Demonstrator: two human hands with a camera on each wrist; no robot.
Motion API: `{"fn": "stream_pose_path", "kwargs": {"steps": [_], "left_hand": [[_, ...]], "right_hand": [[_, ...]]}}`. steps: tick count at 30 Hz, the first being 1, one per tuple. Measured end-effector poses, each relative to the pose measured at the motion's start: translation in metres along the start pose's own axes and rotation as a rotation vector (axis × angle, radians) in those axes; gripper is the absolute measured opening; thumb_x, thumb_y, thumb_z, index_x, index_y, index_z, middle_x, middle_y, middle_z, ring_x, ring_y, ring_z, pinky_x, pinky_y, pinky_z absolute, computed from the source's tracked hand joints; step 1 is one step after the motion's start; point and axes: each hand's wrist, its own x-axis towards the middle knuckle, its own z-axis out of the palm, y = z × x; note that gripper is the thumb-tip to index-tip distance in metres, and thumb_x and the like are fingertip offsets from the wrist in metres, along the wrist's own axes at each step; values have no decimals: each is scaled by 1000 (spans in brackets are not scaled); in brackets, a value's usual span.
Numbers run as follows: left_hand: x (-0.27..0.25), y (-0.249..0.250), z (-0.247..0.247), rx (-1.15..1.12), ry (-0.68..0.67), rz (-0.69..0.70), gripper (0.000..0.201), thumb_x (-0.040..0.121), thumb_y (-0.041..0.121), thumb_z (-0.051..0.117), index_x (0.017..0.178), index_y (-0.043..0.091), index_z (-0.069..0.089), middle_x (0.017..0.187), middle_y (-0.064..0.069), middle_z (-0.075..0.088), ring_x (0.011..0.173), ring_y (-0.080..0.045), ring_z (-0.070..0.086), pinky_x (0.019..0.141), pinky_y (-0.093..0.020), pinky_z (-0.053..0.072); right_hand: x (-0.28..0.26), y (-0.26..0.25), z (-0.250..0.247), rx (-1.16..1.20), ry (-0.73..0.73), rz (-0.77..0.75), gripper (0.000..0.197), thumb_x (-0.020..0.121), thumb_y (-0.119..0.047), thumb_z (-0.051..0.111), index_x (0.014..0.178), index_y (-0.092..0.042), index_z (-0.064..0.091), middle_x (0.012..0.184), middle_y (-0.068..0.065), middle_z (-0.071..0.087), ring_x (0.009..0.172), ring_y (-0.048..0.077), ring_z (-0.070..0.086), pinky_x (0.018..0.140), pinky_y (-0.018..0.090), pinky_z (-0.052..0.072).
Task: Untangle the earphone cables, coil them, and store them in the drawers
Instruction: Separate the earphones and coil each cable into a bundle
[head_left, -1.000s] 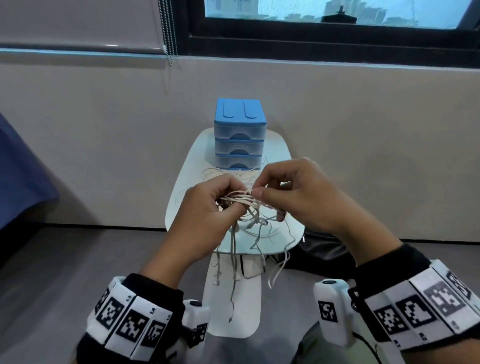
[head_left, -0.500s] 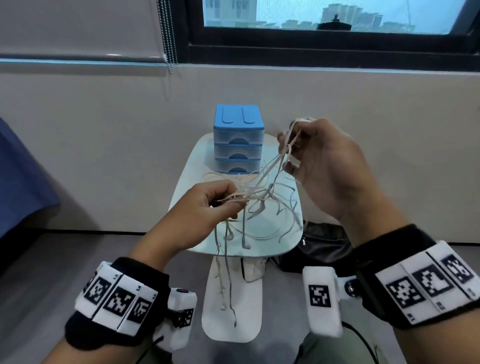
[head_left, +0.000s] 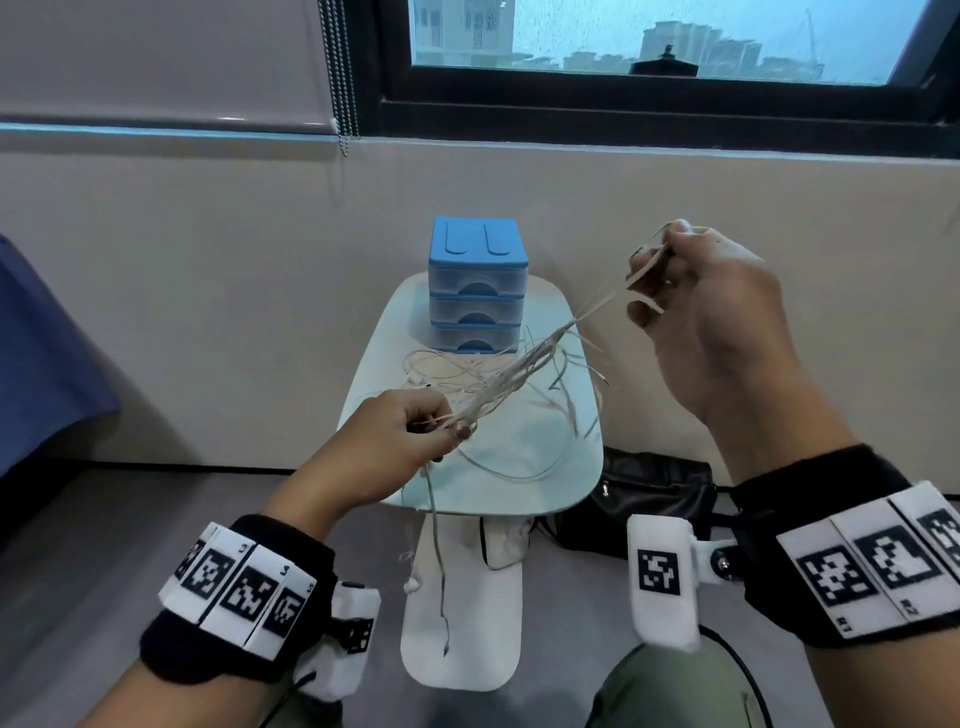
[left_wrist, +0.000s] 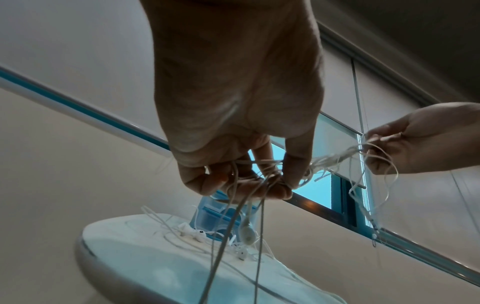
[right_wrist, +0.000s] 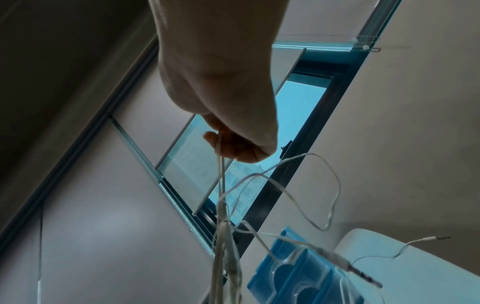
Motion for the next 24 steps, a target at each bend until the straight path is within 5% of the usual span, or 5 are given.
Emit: {"fn": "stream_pose_path", "kwargs": {"steps": [7,11,15,20,24], "left_hand": [[2,6,-2,-25,23,-26,17,95,21,71,82,10,68,67,3,65,61,-7,55,65,-28,41],[1,13,-2,-150,32,-1,14,99,13,64,86,8,67,73,-5,70,64,-14,56,59,-17,42],[0,19,-4,-186,31,-9,15,102,10,56,92,9,66,81,-7,74,67,-17,61,58,-24,39],[0,29,-5,-201,15,3,14,102,10,58,90,12,65,86,-10,75,69,-18,64,57,-22,40],[6,33,-10,-364,185,1,20,103,11,54,86,14,64,71,-1,68,63,-14,55,58,-27,36]], "right_hand": [[6,6,-8,-35,90,-46,14,107,-14,45,95,-16,53,54,-7,39,48,12,37,55,26,38],[3,11,-7,-14,55,-28,14,108,-14,43,97,-16,51,55,-3,49,45,14,38,52,27,37],[-3,11,-2,-164,-65,-3,15,110,-20,43,95,-20,47,93,9,78,45,17,38,49,26,36],[-7,7,3,-359,-242,-11,11,110,-23,43,100,-23,46,123,-6,71,44,13,36,45,21,30],[-2,8,-2,-501,-319,47,12,109,-21,46,98,-20,48,120,5,66,43,12,41,41,18,31]]}}
